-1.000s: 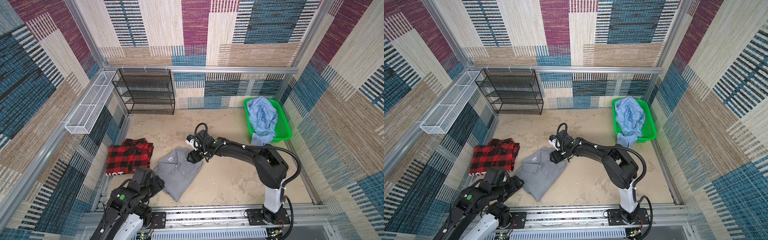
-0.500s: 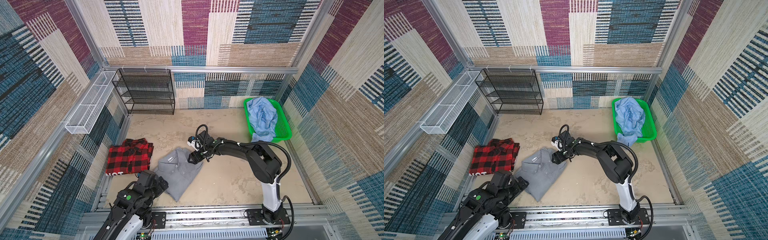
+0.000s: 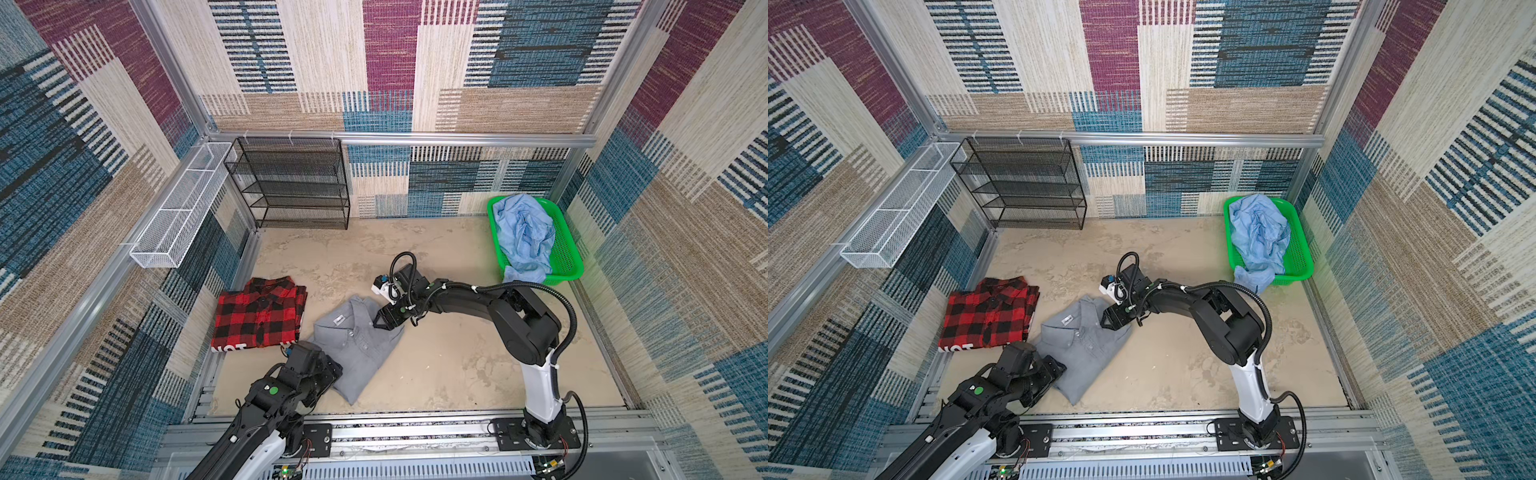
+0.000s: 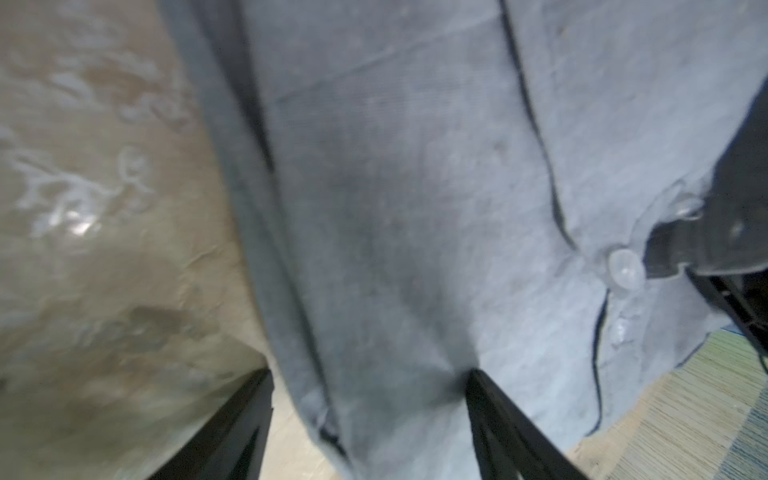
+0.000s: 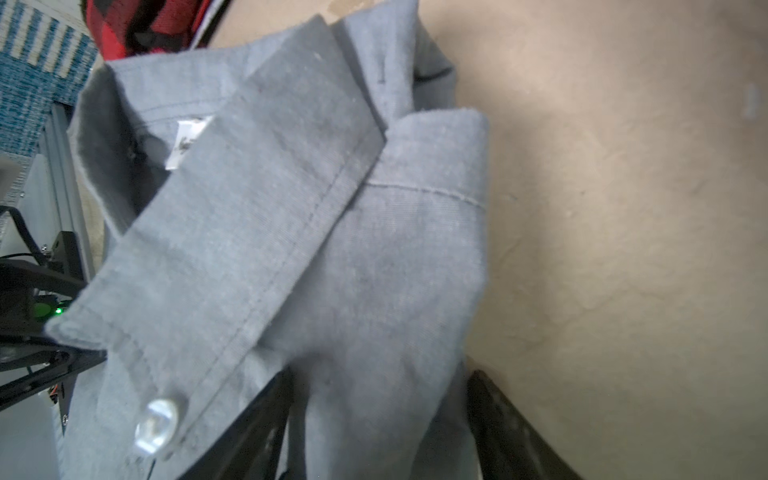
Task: Fold and stack the long sleeve shirts
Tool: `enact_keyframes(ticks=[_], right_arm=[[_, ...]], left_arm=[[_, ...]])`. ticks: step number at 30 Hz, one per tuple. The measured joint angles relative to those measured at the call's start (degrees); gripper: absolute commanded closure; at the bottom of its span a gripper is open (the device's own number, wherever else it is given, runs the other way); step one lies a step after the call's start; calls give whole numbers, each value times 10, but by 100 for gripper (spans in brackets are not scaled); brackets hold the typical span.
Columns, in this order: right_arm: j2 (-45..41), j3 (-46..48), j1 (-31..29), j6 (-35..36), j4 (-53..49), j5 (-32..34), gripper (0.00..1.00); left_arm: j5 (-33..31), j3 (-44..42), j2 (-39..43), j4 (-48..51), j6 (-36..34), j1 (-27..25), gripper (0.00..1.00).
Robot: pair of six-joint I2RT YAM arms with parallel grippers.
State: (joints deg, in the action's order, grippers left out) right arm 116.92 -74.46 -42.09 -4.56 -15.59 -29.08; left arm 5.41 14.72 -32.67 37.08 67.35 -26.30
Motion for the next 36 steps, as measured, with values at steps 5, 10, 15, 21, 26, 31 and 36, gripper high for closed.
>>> enact_keyframes(ticks=[5,10,15,21,26,31,36], right_arm=[[-7,28,-6,-8,30,-28,36],[-16,60,-23,-21,61,-45,45],[-21,96,-35,-49,90,-64,79],[-46,125,-50,-92,99,-56,100],[-115,145,-58,-139,100,-43,100],[-161,108,-83,-185,116,-32,100],[-145,14,-107,-223,120,-21,100]], left_arm=[[8,-13,-55,-87,2,-6,52],[5,-31,-56,-120,2,-8,94],[-8,-27,-34,-91,-1,-9,100],[-23,37,-72,-42,-36,-8,100],[-46,149,-89,-5,-96,0,100],[-67,243,-103,33,-165,30,100],[-85,338,-123,78,-247,83,100]])
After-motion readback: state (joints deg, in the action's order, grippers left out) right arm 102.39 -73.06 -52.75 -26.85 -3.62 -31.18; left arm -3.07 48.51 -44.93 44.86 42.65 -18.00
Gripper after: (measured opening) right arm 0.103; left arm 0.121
